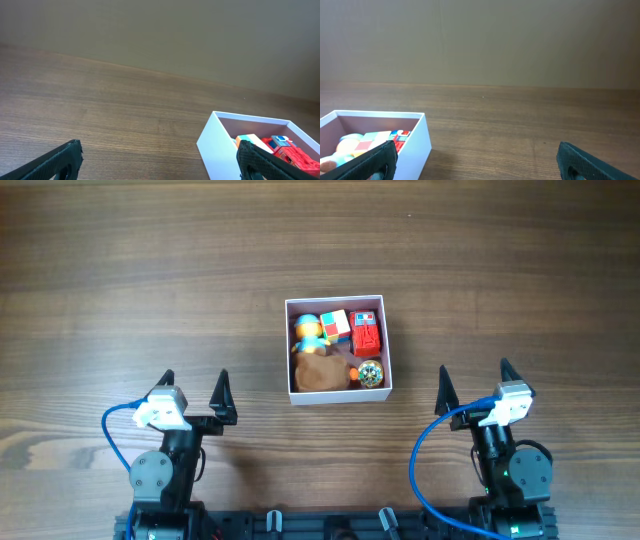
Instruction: Pack container
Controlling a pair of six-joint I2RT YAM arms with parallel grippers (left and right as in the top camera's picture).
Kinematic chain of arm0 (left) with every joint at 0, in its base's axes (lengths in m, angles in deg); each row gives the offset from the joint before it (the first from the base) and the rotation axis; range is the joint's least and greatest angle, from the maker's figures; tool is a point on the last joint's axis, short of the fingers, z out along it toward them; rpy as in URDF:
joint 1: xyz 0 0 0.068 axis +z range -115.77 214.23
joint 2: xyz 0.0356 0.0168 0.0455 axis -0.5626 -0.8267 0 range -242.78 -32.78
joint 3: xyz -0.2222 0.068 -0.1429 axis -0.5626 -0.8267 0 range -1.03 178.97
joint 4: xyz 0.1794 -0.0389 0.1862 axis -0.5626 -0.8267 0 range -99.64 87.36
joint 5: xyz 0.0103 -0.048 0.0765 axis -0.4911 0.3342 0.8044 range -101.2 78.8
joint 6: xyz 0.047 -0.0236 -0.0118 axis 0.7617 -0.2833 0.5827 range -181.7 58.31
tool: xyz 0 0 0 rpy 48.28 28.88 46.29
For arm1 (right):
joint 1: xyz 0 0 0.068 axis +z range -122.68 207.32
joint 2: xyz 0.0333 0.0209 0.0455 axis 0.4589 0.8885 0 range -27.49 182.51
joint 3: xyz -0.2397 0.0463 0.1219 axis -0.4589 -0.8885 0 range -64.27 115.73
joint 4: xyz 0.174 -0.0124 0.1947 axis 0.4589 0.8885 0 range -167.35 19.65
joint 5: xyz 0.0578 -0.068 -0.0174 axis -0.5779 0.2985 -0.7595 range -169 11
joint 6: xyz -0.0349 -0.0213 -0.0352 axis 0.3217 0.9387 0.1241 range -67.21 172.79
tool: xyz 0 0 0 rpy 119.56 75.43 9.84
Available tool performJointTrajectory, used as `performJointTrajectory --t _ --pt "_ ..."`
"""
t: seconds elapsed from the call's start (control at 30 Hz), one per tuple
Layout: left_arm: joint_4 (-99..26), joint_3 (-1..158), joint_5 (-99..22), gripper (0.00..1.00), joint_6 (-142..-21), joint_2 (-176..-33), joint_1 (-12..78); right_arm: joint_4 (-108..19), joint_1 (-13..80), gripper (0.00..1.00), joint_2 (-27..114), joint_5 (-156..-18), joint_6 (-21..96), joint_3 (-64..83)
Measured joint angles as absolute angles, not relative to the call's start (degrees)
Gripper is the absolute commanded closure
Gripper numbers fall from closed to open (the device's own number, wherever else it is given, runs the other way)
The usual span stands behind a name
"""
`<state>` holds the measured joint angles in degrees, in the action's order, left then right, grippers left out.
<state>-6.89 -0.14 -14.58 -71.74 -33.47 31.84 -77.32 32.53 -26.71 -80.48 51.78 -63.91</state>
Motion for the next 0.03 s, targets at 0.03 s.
performJointTrajectory --t 0.03 --pt "-6.9 -0.1 -14.6 0.0 -71.7 -33.5 31.8 -77.3 32.5 0.0 -26.7 -80.5 51.8 -63.9"
